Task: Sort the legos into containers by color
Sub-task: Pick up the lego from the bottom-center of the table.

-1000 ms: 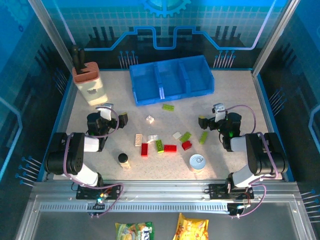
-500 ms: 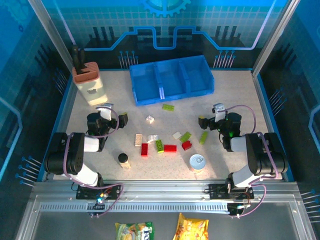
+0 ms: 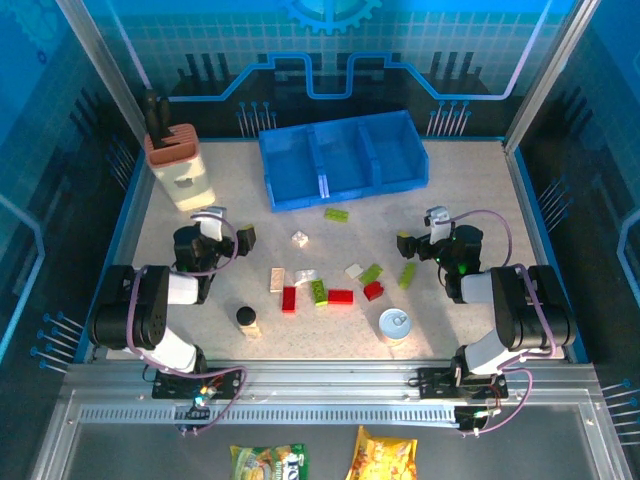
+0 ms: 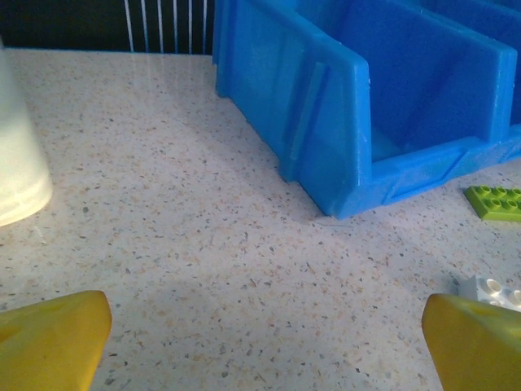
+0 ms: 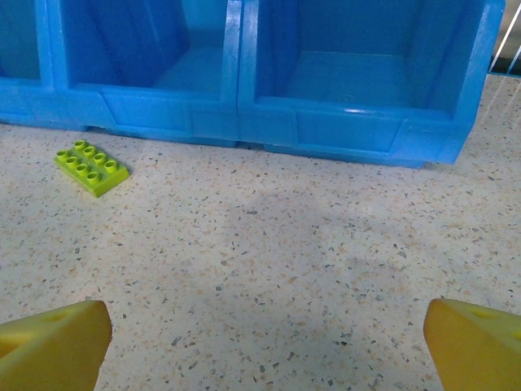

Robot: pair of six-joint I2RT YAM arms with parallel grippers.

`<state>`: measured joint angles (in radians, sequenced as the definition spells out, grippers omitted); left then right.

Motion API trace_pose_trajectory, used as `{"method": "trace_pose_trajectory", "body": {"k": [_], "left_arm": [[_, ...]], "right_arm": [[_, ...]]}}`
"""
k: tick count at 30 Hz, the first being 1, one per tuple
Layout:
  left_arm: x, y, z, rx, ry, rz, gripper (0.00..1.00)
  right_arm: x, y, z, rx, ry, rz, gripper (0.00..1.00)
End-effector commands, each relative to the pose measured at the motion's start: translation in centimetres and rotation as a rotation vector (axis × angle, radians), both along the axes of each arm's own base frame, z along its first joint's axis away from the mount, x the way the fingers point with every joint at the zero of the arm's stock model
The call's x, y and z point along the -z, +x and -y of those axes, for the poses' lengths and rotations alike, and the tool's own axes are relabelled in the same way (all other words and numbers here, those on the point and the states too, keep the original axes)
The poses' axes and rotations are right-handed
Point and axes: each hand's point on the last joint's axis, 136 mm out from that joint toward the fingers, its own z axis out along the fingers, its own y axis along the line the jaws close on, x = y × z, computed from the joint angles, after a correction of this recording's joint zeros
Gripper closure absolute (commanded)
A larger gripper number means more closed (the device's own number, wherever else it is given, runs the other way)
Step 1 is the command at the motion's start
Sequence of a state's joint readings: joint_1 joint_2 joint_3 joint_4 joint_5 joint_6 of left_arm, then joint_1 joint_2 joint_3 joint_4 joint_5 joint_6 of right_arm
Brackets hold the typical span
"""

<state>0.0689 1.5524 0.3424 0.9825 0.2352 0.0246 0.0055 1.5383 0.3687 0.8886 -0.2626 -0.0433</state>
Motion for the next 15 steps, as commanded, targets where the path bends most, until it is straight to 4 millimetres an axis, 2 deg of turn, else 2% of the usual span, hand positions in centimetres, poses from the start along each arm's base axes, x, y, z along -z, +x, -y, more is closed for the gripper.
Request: {"method": "trace_pose_trajectory", "body": {"k": [1,10,15], "left_arm": [[-1.4,-0.7,-1.1,-0.078,0.001,0.079,0.01],[-2.9,-1.0,-2.8,-0.2,0.005,0.067,0.01],[-2.6,-0.7,-3.2,-0.241,-0.016,-0.056,0.01]], "right_arm": [[-1.5,0.6,0.2,0.012,-0.02,0.052,0.0],[-2.5,0.8,-0.2,0.028,-0.072,0.019,0.01],[-3.7,0.5,-1.1,0.015,-0.116,0.015,0.06]]}}
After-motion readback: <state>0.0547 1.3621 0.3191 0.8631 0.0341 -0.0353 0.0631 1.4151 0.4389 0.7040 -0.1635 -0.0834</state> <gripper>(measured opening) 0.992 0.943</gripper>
